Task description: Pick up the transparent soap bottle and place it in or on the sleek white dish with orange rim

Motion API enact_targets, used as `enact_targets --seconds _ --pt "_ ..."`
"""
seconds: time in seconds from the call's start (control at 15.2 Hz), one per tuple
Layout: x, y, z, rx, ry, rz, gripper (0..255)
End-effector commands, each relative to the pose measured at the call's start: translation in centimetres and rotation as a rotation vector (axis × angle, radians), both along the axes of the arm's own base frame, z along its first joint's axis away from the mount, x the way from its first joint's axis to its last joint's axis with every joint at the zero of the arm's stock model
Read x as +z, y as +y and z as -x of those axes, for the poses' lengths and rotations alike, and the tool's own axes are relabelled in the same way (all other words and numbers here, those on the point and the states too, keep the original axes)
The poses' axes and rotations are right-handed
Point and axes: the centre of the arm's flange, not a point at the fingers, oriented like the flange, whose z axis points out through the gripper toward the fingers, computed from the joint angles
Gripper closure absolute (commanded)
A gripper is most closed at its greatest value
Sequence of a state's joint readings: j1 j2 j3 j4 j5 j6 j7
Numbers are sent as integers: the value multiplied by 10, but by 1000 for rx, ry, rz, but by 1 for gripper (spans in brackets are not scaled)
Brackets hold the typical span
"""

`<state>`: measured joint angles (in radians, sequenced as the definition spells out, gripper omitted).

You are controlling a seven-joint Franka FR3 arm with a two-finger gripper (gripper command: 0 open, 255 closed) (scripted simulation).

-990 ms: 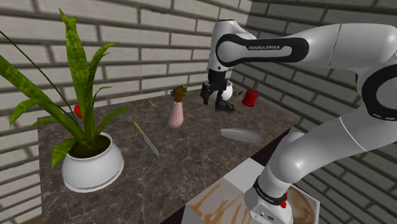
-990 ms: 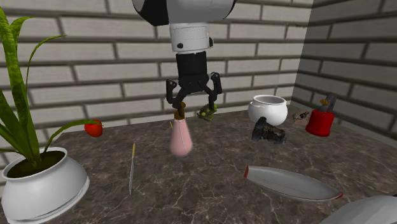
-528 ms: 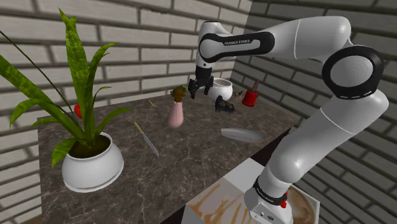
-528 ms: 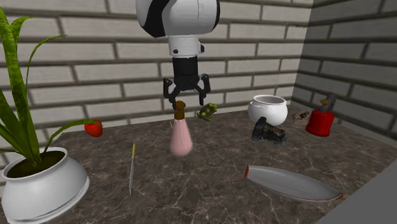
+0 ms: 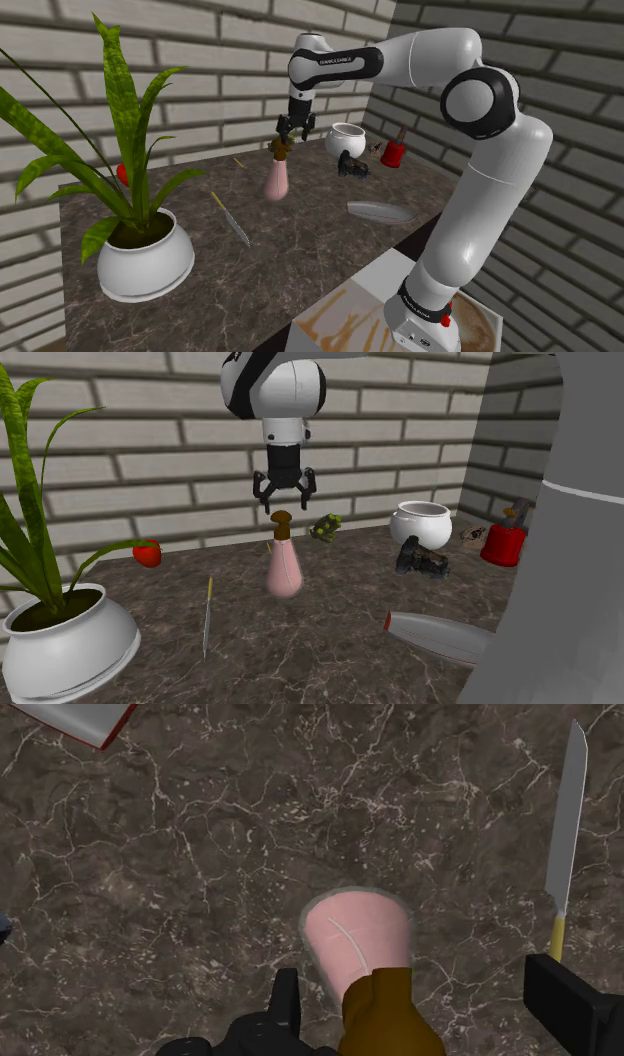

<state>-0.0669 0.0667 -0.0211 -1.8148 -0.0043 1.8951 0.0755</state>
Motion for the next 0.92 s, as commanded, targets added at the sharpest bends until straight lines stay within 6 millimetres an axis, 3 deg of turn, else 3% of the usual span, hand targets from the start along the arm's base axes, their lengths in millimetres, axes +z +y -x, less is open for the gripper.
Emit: enact_targets --seconds 0.0,0.46,0.86 --pt "-6 -5 -19 -3 -6 -8 0" --pt "-43 -5 -19 -3 -6 -8 0" --pt "-46 -5 -19 -3 -6 -8 0"
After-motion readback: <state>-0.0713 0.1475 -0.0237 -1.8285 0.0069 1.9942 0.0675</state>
